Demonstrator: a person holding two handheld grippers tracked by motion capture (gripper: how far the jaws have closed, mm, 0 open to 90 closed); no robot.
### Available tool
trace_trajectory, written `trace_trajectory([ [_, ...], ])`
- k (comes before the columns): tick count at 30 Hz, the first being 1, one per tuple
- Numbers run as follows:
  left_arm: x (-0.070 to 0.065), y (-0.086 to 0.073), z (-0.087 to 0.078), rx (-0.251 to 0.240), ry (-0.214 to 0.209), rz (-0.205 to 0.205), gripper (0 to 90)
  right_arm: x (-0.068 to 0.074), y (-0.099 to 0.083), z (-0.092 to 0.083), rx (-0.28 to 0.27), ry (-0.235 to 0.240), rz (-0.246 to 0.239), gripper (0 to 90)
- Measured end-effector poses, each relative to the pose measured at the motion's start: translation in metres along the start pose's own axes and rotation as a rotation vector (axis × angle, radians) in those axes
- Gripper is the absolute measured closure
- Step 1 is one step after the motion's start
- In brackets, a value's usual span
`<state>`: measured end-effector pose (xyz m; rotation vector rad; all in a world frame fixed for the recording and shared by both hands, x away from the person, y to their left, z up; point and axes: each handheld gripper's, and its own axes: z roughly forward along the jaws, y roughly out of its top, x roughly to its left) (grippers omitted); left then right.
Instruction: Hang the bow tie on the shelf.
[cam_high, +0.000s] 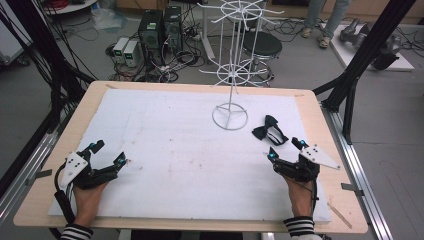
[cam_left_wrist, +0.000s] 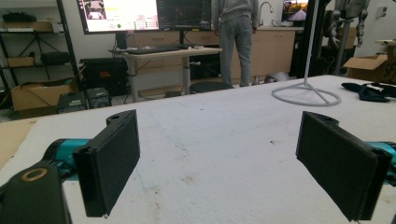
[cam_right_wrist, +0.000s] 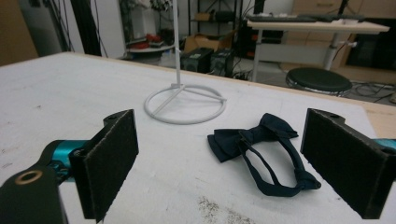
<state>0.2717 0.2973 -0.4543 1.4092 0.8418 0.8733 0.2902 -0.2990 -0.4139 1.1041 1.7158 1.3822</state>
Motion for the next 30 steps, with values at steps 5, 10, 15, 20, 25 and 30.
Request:
trace_trajectory([
  [5, -0.001, 0.0, 0.0, -0.003, 0.003, -0.002, 14.0, -0.003, 0.011, 0.009, 0.054, 0.048, -0.022, 10.2],
  [10, 0.0, 0.0, 0.0, -0.002, 0.002, -0.001, 14.0, -0.006, 0.021, 0.018, 0.101, 0.087, -0.038, 10.2],
  [15, 0.0, 0.0, 0.0, -0.003, 0.003, -0.002, 14.0, -0.01, 0.03, 0.029, 0.177, 0.087, -0.083, 10.2],
  [20, 0.0, 0.0, 0.0, -0.003, 0.002, -0.003, 14.0, -0.015, 0.036, 0.044, 0.25, 0.092, -0.089, 10.3],
  [25, 0.0, 0.0, 0.0, -0.003, 0.001, -0.004, 14.0, -0.021, 0.037, 0.056, 0.304, 0.094, -0.059, 10.3],
  [30, 0.0, 0.0, 0.0, -0.004, 0.001, -0.004, 14.0, -0.026, 0.038, 0.069, 0.369, 0.08, -0.074, 14.1],
])
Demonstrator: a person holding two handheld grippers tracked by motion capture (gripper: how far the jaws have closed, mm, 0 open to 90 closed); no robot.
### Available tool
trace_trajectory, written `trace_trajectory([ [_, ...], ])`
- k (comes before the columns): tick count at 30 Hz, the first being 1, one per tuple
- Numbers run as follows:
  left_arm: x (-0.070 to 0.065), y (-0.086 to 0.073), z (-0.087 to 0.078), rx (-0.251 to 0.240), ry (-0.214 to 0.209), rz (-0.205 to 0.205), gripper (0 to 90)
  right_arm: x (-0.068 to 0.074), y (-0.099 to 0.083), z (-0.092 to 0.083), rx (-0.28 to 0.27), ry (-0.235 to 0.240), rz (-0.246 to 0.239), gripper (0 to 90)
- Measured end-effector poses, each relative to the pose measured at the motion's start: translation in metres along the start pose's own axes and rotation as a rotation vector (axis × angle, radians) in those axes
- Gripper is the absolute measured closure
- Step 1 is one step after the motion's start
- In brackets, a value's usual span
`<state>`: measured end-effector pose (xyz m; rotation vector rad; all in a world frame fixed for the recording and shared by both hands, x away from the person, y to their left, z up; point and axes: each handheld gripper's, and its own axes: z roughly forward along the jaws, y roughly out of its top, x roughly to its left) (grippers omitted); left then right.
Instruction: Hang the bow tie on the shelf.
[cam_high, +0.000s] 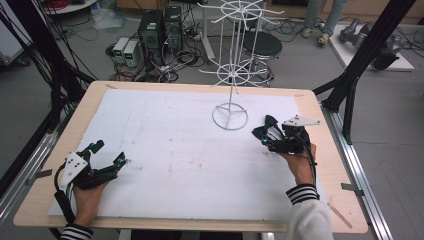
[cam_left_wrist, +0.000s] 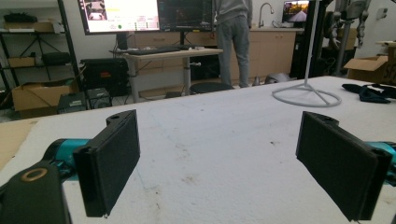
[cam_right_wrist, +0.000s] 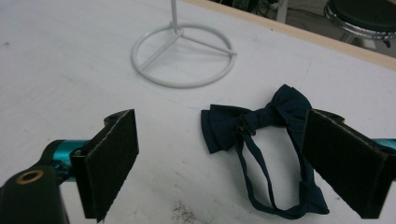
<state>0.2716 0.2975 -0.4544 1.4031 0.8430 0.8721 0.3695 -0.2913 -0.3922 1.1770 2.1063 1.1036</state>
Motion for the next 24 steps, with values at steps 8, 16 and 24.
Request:
trace_trajectory([
  [8, 0.0, 0.0, 0.0, 0.003, 0.002, 0.001, 14.0, -0.004, 0.011, 0.015, 0.058, -0.019, -0.01, 14.4],
  [16, 0.0, 0.0, 0.0, 0.004, 0.002, 0.002, 14.0, -0.006, 0.017, 0.027, 0.141, -0.058, -0.013, 17.0],
  [24, 0.0, 0.0, 0.0, 0.005, 0.001, 0.005, 14.0, -0.006, 0.022, 0.041, 0.239, -0.08, -0.041, 21.1],
])
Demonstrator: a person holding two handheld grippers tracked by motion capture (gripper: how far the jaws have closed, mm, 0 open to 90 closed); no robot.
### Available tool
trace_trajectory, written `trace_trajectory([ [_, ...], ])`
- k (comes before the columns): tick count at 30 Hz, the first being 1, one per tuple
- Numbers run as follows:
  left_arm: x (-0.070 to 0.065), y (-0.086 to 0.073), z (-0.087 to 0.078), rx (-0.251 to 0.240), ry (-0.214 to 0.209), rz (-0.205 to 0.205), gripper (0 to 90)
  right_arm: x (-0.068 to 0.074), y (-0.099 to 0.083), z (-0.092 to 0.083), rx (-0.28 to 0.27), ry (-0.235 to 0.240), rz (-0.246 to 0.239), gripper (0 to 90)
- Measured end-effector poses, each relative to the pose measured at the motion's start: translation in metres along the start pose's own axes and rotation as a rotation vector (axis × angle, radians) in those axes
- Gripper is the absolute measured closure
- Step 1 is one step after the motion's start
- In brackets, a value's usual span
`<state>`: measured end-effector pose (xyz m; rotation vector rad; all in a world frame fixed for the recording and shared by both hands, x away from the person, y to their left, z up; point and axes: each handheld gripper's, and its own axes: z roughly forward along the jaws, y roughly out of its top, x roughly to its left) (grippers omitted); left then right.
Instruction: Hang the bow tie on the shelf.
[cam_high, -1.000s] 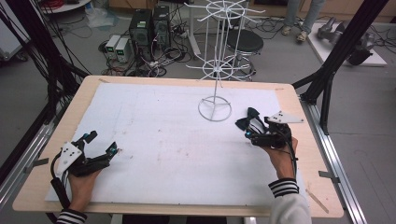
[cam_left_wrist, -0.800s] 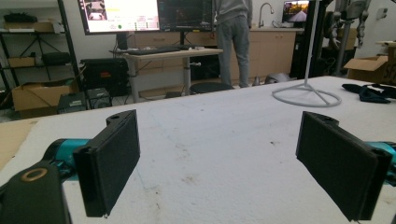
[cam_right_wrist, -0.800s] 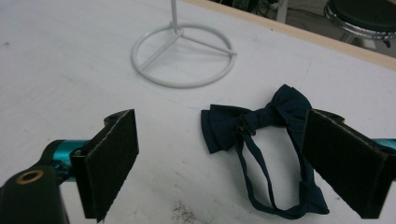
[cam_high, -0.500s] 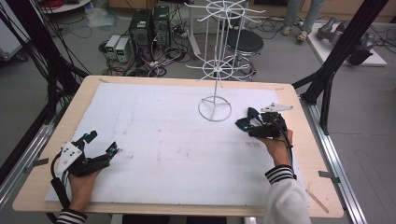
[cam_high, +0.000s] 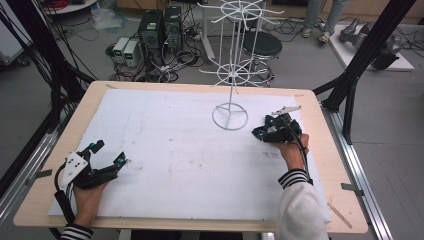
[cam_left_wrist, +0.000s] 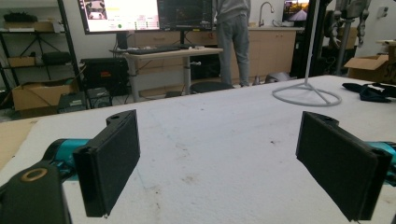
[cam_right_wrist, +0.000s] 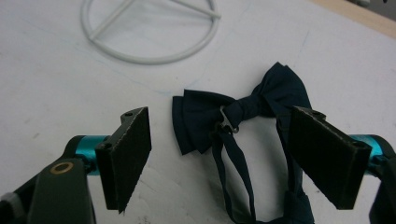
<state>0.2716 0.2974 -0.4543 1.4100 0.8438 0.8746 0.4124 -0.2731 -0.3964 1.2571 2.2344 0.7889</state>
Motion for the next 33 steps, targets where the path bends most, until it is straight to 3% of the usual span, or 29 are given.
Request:
trace_trajectory([
  [6, 0.0, 0.0, 0.0, 0.0, 0.0, 0.0, 14.0, 0.001, 0.002, 0.009, 0.036, -0.01, -0.011, 25.2],
  [9, 0.0, 0.0, 0.0, -0.002, 0.001, -0.002, 14.0, 0.0, 0.001, 0.015, 0.085, -0.01, -0.003, 35.3],
  [16, 0.0, 0.0, 0.0, -0.002, 0.001, 0.0, 14.0, 0.001, 0.002, 0.019, 0.109, -0.048, -0.02, 46.1],
  [20, 0.0, 0.0, 0.0, -0.002, 0.001, -0.002, 14.0, 0.001, 0.001, 0.022, 0.151, -0.053, -0.045, 49.5],
  [28, 0.0, 0.0, 0.0, -0.002, 0.001, -0.003, 14.1, 0.002, 0.001, 0.026, 0.162, -0.044, -0.055, 57.0],
  [33, 0.0, 0.0, 0.0, -0.001, 0.0, -0.002, 14.1, 0.002, 0.0, 0.029, 0.177, -0.042, -0.061, 66.8],
])
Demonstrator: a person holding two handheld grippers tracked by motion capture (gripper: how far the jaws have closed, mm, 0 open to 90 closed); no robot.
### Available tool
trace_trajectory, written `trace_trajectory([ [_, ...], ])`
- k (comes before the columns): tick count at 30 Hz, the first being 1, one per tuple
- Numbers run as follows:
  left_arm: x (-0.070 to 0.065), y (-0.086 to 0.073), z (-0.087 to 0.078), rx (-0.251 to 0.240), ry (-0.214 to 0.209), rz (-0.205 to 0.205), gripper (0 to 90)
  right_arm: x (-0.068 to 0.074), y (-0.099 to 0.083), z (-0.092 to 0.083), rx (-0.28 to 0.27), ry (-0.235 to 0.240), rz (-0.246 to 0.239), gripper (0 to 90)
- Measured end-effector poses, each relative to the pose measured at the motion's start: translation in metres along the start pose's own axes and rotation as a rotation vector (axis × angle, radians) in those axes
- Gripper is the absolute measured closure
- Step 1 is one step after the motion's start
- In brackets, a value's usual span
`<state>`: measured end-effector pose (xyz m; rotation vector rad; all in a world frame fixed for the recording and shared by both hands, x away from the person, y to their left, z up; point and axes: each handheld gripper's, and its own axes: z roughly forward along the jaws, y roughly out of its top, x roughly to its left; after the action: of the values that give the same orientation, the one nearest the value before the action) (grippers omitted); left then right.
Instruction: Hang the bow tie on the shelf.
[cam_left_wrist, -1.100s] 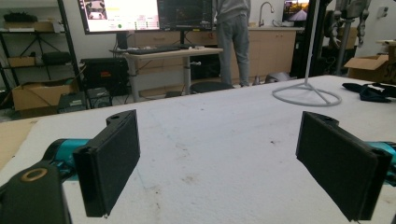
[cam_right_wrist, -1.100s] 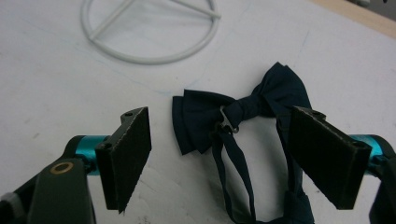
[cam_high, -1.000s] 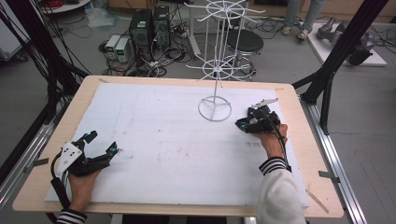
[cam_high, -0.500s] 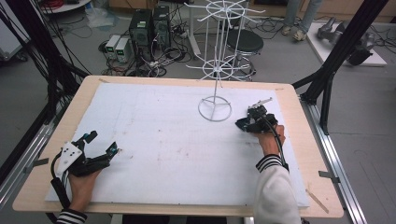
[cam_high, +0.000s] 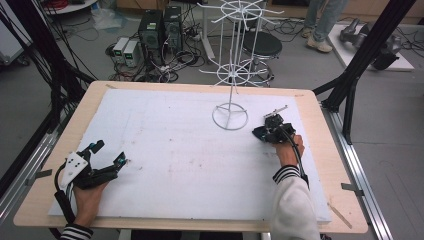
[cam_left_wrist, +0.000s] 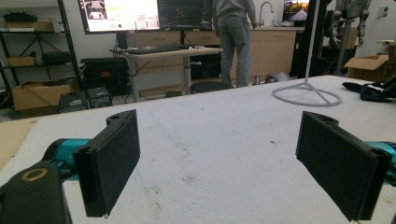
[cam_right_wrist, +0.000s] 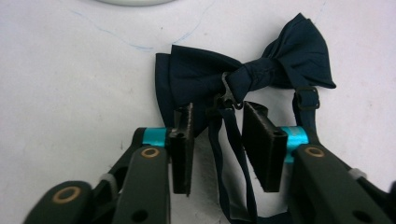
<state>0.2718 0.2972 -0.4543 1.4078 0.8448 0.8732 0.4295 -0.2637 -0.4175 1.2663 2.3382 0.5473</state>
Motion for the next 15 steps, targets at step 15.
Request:
trace_trajectory([
  [15, 0.0003, 0.0, -0.0002, -0.002, -0.001, 0.0, 14.1, -0.0014, -0.002, 0.0021, 0.037, -0.058, 0.0, 87.4],
])
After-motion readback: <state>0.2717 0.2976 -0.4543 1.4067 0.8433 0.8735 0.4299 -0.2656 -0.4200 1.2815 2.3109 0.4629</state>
